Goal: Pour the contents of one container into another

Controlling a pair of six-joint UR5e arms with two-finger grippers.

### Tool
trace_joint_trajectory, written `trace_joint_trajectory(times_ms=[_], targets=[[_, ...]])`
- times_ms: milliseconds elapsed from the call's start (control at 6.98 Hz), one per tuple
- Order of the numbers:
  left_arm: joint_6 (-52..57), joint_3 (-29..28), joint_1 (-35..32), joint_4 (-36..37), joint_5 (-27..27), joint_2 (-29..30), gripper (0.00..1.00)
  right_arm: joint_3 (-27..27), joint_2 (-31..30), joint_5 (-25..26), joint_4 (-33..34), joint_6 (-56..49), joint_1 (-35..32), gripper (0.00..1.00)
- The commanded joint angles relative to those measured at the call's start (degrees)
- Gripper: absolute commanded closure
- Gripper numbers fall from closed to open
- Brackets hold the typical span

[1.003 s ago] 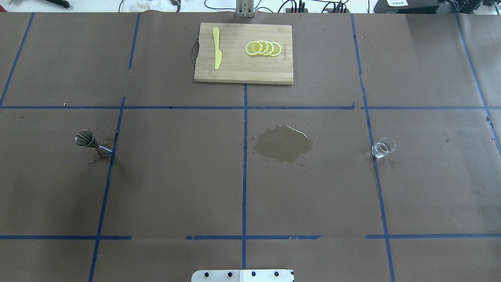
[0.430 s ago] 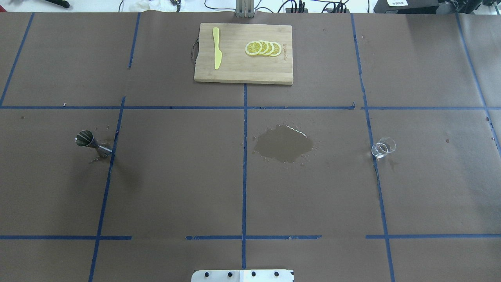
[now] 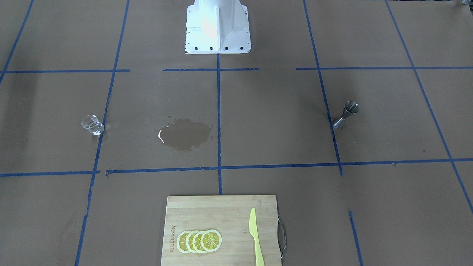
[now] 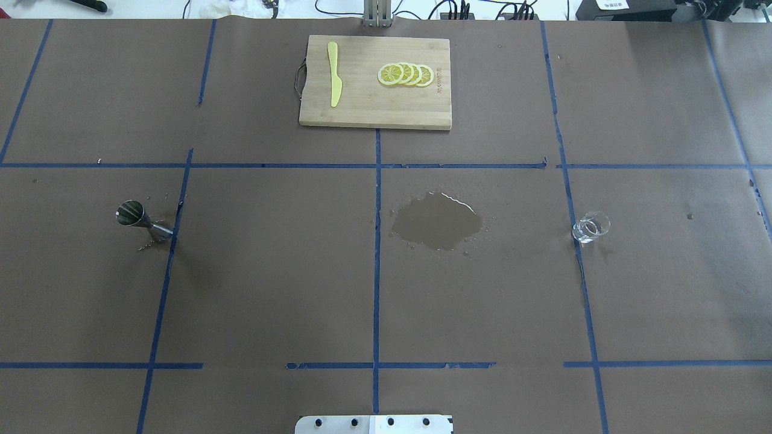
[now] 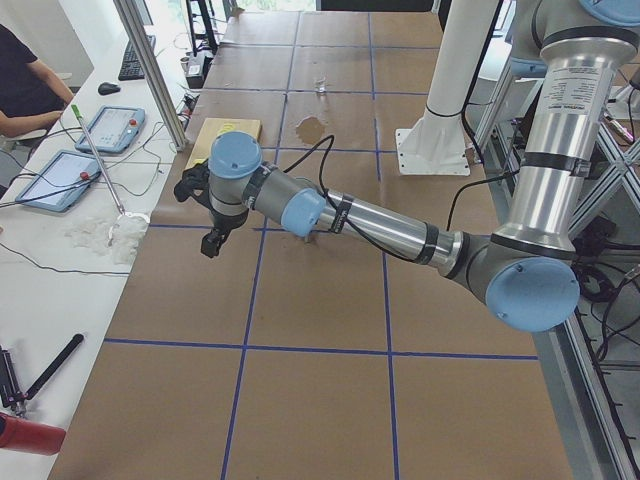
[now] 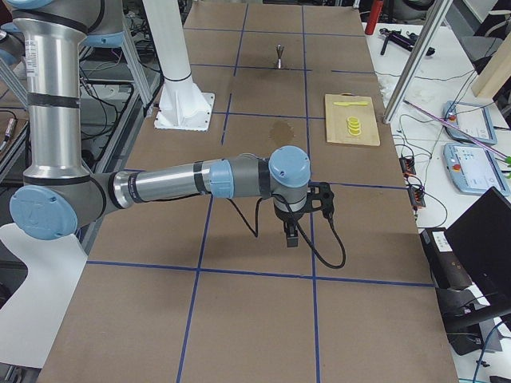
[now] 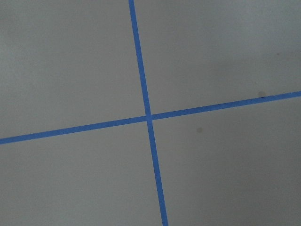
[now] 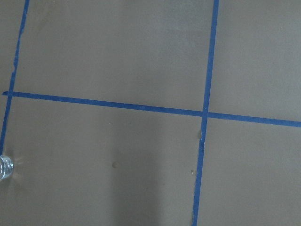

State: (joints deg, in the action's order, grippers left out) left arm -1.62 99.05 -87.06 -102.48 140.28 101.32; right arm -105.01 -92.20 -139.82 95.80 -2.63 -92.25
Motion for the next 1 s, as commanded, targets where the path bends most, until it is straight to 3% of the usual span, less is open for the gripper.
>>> trace_joint_trajectory(times_ms=[0, 287, 430, 860], targets=[[-10.95, 3.14, 5.72, -0.62, -0.35, 3.61, 0.00, -0.54, 0.18, 0.08, -0.09, 0.26, 0.48, 0.00], [-27.12, 13.21, 12.75, -0.44, -4.47, -0.04, 0.00, -3.33, 0.27, -0.53, -0.09, 7.60, 1.27, 0.00], [-34.69, 18.49, 17.92, -0.53, -11.97, -3.55, 0.00, -6.57, 0.09, -0.80, 0.00, 14.00, 3.72, 0.00], [-57.07, 31.60, 33.90, -3.32, -28.94, -14.19, 0.00, -11.94, -1.83, -0.55, 0.27, 15.91, 8.98, 0.00]])
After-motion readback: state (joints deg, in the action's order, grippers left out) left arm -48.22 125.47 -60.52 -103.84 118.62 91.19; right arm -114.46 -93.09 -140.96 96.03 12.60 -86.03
